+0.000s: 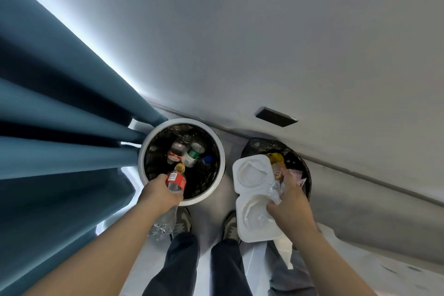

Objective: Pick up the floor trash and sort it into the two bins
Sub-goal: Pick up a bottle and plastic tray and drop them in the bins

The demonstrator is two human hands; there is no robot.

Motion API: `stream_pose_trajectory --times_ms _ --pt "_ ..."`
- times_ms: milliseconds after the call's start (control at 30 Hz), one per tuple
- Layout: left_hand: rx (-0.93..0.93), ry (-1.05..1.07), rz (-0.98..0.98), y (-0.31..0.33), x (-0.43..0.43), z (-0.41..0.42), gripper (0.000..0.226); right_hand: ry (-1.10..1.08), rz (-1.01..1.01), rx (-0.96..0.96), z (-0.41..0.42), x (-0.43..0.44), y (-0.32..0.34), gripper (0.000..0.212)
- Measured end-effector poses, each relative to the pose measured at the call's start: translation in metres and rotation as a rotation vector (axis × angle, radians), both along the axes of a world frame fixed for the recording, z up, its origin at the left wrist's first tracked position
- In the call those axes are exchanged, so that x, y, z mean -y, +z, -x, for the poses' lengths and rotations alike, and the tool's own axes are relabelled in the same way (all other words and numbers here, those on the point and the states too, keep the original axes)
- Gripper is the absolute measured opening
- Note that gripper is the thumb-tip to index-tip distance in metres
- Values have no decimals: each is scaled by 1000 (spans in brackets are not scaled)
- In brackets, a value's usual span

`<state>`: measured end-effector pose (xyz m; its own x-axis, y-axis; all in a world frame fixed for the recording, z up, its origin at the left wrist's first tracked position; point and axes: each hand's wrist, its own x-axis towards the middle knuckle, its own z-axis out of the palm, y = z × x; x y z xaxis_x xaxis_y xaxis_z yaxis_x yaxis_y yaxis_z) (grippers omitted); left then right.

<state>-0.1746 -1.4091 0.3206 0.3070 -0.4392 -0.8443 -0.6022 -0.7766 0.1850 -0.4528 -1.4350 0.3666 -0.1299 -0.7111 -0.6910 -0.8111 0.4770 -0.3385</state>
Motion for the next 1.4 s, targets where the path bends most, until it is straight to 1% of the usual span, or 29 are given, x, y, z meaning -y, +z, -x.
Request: stream_pose_trajectory --times_ms 100,200,333,467,600,667,733,833,967,1067,1200,1300,1400 --pt "-10 6 -19 -16 3 0 58 2 11 3 4 -5 -17 95" --pt "-6 15 11 -26 5 3 66 5 5 -12 9 -8 -29 95" --pt "-23 -22 61 -26 7 12 59 -19 -6 -12 14 -9 -34 90" --pt "-89 -50 95 -22 11 30 51 -34 5 -15 23 -7 -33 91" --pt "-152 -87 109 -21 18 54 54 -72 -10 -35 40 -6 -37 88" --pt "-187 -110 125 -22 21 68 54 -97 -19 -49 51 -5 -42 83" --pt "-222 -163 142 -25 24 84 53 -112 -27 -73 61 -6 -48 80" --pt "-259 -275 153 -32 28 109 49 -153 -22 -95 77 -7 -64 81" --pt "-255 -401 141 -52 33 138 46 -188 -4 -103 94 -6 -87 71" --pt "-246 -450 129 -69 33 156 49 -191 43 -67 100 -2 -104 66" --pt "-237 -485 152 -91 32 174 51 -168 116 8 99 0 -130 75" --pt "-213 -487 148 -110 29 182 56 -170 127 39 97 2 -151 71" --pt "-195 -505 135 -126 27 185 58 -109 89 -4 97 4 -176 71"
